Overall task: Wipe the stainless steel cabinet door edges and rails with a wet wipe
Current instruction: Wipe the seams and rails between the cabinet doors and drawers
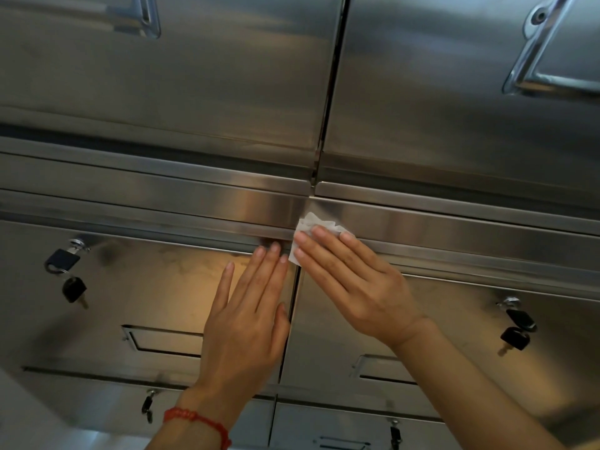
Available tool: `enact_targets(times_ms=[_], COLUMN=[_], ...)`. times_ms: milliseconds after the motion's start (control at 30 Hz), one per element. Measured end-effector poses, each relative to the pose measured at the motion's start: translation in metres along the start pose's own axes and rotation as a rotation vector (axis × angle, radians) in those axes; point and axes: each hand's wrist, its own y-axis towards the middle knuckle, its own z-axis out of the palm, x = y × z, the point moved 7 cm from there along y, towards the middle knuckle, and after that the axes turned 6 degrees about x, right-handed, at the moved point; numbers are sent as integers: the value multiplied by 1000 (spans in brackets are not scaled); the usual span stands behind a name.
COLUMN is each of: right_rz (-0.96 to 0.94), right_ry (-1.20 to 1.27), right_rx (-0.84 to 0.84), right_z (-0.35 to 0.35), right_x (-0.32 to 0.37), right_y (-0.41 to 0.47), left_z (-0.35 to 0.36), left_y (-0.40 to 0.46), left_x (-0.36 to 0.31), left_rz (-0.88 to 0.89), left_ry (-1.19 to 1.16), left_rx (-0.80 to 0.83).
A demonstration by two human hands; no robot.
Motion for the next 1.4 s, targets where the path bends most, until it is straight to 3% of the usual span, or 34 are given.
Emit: enact_targets(times_ms=[300, 733, 1033, 1400], right_rz=[163, 777, 868, 842], right_ry=[-45, 84, 65, 12], right_rx=[-51, -238, -230, -167], right_z=[1, 30, 27, 28], right_x=[-3, 33, 33, 42], right_y=[-18, -6, -10, -8], left_z=[1, 2, 2, 1], left_y=[1, 0, 0, 0], left_x=[1, 3, 1, 0], left_rz=[-2, 37, 17, 6], left_ry=[-5, 21, -9, -28], left_rx=[5, 10, 2, 11])
